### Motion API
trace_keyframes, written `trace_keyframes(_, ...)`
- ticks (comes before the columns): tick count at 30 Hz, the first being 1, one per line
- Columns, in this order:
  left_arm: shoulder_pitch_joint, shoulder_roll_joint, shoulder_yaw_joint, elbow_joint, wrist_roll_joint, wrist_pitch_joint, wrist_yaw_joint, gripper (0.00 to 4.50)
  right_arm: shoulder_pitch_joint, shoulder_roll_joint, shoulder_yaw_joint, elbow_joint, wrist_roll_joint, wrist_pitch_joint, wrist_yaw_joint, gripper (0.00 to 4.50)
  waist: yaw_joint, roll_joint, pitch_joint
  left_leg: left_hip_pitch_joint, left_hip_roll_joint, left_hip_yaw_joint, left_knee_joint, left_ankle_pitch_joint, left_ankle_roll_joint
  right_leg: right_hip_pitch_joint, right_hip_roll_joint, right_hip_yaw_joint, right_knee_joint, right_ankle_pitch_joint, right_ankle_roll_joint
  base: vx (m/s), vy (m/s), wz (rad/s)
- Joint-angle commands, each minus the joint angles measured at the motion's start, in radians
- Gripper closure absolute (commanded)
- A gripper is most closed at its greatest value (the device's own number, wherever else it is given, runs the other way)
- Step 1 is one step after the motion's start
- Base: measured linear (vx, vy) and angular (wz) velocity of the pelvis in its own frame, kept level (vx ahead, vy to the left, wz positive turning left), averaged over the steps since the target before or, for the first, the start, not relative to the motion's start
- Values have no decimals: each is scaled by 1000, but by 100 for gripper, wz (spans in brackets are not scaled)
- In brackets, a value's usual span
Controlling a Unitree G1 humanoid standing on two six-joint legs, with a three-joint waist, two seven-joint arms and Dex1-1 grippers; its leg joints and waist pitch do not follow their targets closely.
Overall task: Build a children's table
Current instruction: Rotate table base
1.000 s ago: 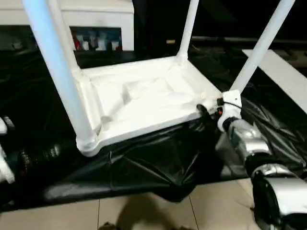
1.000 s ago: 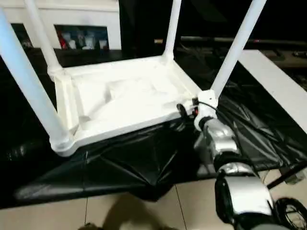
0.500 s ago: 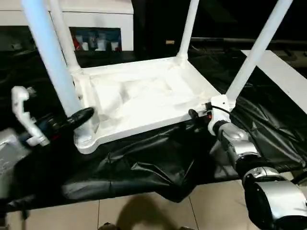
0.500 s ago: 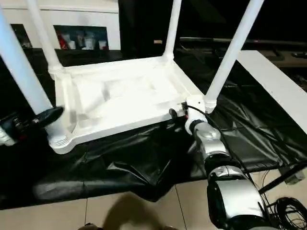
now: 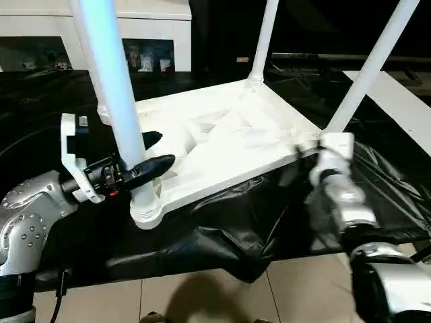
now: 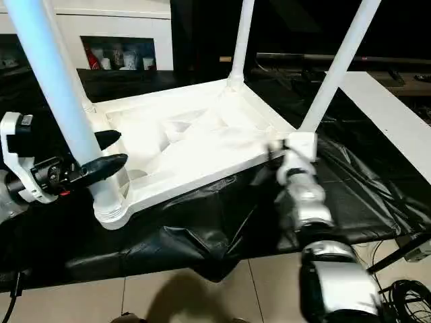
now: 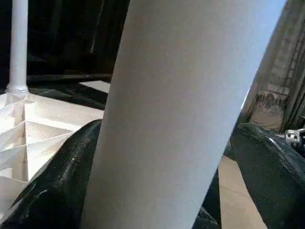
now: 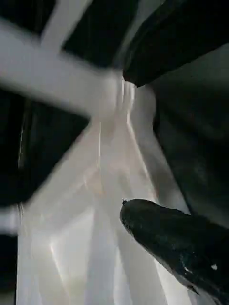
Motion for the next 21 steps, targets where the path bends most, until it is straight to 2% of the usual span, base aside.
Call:
trace_keyframes(1, -19, -9, -28, -28, -11, 12, -9, 0, 18, -2, -3, 11, 0, 29, -15, 20, -3, 22, -76, 21, -5, 14, -75, -296, -46, 45, -12, 20, -62, -176, -190, 0, 0, 0)
trace_keyframes(3, -21, -9, -35, -34, -12, 16, -13, 0, 19, 0, -2, 19, 3, 39, -1, 20, -6, 21, -77, 19, -5, 13, -76, -305, -43, 45, -13, 19, -64, -192, -186, 0, 0, 0)
trace_keyframes(4, -23, -10, -47, -45, -17, 23, -13, 0, 15, 5, 7, 24, 0, 55, 30, 20, -7, 28, -77, 20, -5, 12, -76, -308, -44, 44, -12, 19, -62, -191, -188, 0, 0, 0)
trace_keyframes(6, -27, -12, -64, -64, -25, 33, -12, 0, 8, 13, 18, 31, -6, 67, 77, 20, -9, 25, -77, 20, -3, 12, -76, -317, -38, 44, -12, 19, -63, -187, -195, 0, 0, 0)
trace_keyframes(11, -32, -18, -121, -119, -49, 67, -28, 0, -34, 42, 48, 63, -22, 58, 161, 20, -9, 28, -78, 20, -1, 11, -76, -296, -32, 44, -14, 19, -59, -156, -220, 0, 0, 0)
trace_keyframes(13, -38, -36, -166, -141, -41, 72, -32, 0, -50, 61, 67, 66, -30, 62, 193, 20, -11, 28, -78, 17, -1, 11, -76, -289, -33, 48, -14, 19, -57, -149, -222, 0, 0, 0)
trace_keyframes(15, -42, -47, -181, -146, -40, 74, -30, 0, -55, 68, 75, 65, -35, 56, 201, 20, -12, 24, -77, 16, -1, 12, -75, -278, -32, 50, -15, 20, -57, -147, -222, 0, 0, 0)
trace_keyframes(18, -53, -78, -240, -161, -26, 76, -25, 0, -67, 99, 96, 65, -46, 50, 247, 20, -17, 22, -77, 14, -1, 12, -75, -277, -31, 52, -16, 20, -59, -156, -221, 0, 0, 0)
trace_keyframes(21, -54, -86, -262, -165, -22, 77, -26, 0, -71, 114, 105, 62, -50, 44, 264, 20, -28, 22, -78, 9, -1, 10, -75, -273, -29, 56, -18, 19, -58, -162, -222, 0, 0, 0)
